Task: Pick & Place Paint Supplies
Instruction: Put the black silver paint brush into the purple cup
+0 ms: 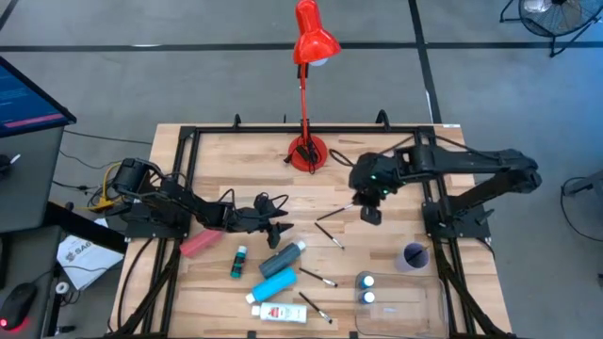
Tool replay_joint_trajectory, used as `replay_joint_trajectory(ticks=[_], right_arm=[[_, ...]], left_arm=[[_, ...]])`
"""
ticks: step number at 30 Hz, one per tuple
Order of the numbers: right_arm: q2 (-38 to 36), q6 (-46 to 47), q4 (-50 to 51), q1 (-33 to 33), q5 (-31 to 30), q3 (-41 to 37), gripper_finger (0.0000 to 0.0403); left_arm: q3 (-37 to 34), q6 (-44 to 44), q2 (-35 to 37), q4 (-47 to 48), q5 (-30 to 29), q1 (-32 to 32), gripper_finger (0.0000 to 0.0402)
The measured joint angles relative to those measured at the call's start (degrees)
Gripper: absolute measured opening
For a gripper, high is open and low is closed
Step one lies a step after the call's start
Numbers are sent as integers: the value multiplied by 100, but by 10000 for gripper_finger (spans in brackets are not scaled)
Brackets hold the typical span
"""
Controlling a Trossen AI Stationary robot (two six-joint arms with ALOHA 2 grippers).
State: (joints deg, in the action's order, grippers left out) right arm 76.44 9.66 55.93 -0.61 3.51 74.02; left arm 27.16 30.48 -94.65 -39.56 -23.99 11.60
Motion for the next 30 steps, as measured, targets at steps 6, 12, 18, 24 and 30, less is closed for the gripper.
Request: replay_joint_trajectory(ticks=[6, 12, 18, 24, 30], right_arm=[[4, -512, -1785, -897, 1273, -1363, 59], [6, -581, -2005, -1728, 1298, -2110, 59], [236, -700, -1628, -1962, 1353, -2112, 59], [1004, -881, -1390, -1802, 1541, -1911, 59], [1953, -1369, -791, -1608, 1443, -1110, 59]], left_arm=[[0, 24, 2, 1, -3, 22, 208], [0, -4, 1, 1, 0, 109, 208], [0, -148, 0, -11, 0, 42, 208], [0, -179, 2, -47, 0, -19, 208], [0, -191, 2, -45, 0, -4, 208]])
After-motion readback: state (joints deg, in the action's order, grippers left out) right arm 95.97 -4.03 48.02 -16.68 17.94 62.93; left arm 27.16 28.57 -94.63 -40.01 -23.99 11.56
